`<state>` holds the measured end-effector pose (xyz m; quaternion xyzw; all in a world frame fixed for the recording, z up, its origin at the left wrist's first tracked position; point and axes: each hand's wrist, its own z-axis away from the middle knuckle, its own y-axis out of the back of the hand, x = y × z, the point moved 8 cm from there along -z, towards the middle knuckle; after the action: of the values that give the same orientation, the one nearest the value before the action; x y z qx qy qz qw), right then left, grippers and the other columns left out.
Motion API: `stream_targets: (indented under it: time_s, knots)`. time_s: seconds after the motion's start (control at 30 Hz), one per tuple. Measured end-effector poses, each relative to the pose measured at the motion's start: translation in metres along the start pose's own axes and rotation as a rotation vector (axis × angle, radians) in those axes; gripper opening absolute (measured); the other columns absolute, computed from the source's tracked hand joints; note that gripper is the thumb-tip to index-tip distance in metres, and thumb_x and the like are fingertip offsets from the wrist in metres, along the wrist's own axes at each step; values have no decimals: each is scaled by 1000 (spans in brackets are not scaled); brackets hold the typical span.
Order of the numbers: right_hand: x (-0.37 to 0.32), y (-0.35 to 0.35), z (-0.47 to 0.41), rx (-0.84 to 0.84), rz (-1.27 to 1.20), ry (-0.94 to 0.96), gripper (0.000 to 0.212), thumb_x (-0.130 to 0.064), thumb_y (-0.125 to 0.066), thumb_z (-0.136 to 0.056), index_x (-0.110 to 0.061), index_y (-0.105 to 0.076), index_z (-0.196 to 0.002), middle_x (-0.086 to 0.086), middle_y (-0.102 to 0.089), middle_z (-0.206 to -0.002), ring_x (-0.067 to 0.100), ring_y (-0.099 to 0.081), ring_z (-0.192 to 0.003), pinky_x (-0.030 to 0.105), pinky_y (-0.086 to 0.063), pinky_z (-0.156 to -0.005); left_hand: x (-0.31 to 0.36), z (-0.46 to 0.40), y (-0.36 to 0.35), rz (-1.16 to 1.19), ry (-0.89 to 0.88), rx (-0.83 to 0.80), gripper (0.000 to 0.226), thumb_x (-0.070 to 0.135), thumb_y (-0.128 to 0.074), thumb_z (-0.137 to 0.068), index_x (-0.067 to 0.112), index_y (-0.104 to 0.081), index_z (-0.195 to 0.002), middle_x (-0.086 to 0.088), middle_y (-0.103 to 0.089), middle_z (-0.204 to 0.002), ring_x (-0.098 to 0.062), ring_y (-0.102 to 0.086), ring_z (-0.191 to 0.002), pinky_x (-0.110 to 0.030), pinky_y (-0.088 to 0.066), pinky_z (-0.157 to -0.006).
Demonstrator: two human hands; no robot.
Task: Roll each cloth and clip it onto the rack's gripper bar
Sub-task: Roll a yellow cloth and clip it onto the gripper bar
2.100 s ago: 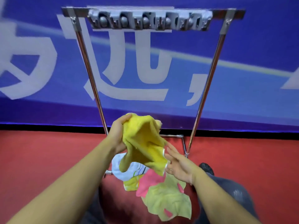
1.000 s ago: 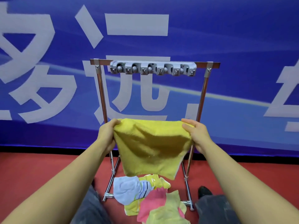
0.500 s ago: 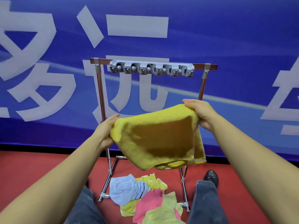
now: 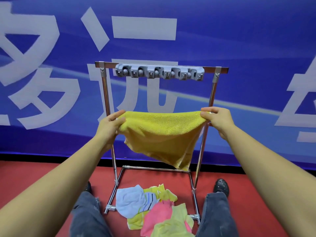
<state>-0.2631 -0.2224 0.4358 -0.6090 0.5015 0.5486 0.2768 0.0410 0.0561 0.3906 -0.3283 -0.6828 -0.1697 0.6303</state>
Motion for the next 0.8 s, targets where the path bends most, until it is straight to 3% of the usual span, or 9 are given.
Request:
stream_targets:
  time_s: [0.07,0.13,0.27,0.4,0.53,0.73,0.8]
  knots:
    - [-3,0,0,-11,-12,26,22,-8,-74,-89,-8,-74,-111,4,-67,-86,14,-60,-72,18,-53,-56,12,-1,5,-64,-82,65,24,21,-69,-96,22,-75,-119,-4,-75,-119,-20,-69,-112,-36,-57,-94]
    - [-5,0,0,-17,-1,48,22,-7,-74,-89,-8,-74,-111,6,-68,-88,14,-60,-72,16,-53,-56,21,1,9,-110,-139,122,19,24,-69,-97,25,-76,-114,2,-75,-117,-17,-65,-117,-37,-51,-104]
    - [-2,2,-3,-17,72,69,17,-13,-74,-90,-15,-77,-107,6,-68,-93,13,-56,-71,21,-46,-60,29,0,6,-136,-184,141,26,18,-71,-95,19,-73,-121,1,-74,-109,-12,-69,-107,-29,-55,-98]
    - [3,3,-6,-46,91,64,20,-18,-77,-88,-14,-76,-108,10,-73,-104,16,-64,-82,35,-58,-77,30,-4,10,-235,-199,143,30,19,-77,-90,18,-74,-120,-4,-75,-108,-18,-70,-105,-37,-56,-100]
    - [3,1,-7,-118,134,67,33,-19,-83,-82,-13,-75,-114,10,-72,-103,14,-66,-81,22,-52,-72,34,-6,17,-342,-216,138,31,25,-81,-86,19,-76,-116,-3,-75,-107,-19,-70,-107,-41,-57,-100]
    - [3,4,-6,-84,116,89,31,-15,-87,-78,-12,-77,-107,14,-74,-101,24,-71,-89,41,-59,-90,38,-7,14,-568,-252,84,37,29,-79,-87,14,-74,-121,-7,-73,-117,-20,-67,-113,-38,-53,-104]
    - [1,5,-4,-76,148,107,27,-17,-87,-78,-15,-78,-103,9,-73,-95,26,-70,-93,38,-58,-88,41,-7,13,-683,-282,80,35,32,-77,-90,14,-75,-119,-7,-74,-114,-20,-66,-110,-35,-52,-99]
